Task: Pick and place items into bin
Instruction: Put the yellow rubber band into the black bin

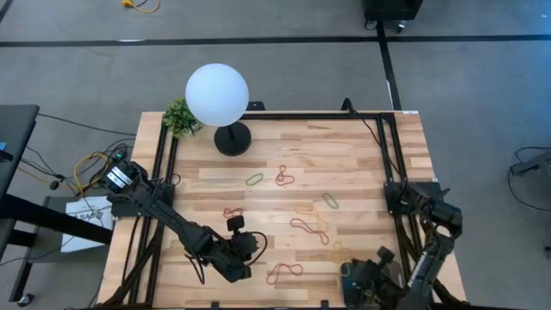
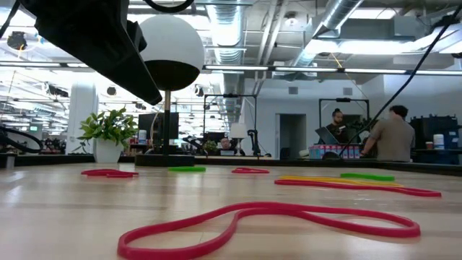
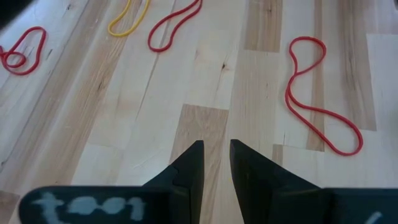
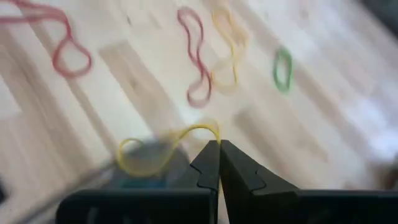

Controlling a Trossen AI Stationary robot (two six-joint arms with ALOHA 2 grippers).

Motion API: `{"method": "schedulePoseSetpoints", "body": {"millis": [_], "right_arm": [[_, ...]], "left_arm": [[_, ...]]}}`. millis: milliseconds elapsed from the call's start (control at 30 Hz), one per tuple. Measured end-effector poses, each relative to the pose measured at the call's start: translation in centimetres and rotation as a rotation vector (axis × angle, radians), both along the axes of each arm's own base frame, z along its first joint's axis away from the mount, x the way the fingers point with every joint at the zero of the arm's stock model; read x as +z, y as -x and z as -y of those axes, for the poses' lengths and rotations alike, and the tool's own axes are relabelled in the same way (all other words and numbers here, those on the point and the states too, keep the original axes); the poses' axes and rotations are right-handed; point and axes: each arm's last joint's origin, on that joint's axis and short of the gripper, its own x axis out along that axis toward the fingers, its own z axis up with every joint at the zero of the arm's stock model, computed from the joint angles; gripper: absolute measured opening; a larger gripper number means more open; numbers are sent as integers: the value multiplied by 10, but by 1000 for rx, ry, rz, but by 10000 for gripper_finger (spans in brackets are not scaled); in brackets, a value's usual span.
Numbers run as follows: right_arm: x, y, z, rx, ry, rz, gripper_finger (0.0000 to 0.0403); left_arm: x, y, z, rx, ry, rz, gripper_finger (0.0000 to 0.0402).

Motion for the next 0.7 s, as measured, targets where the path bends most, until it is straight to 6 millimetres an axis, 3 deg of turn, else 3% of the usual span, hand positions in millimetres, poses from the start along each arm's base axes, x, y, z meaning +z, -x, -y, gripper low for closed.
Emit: {"method": "schedulePoseSetpoints", "body": {"millis": [200,367,533,700], "right_arm": [[3,-28,15,74,111,9,1],[19,-42,13,76,29,-88,1],[51,-40,-6,129,-101,-71,1],[79,-26,-24,190,-201,-9,1]], "left_arm": [[0,-1,-1,4,-1,0,67],[0,-1,-1,3,-2,-1,67],[0,-1,-1,0,-4,-1,67],[0,-1,-1,1,-4,-1,67]]}}
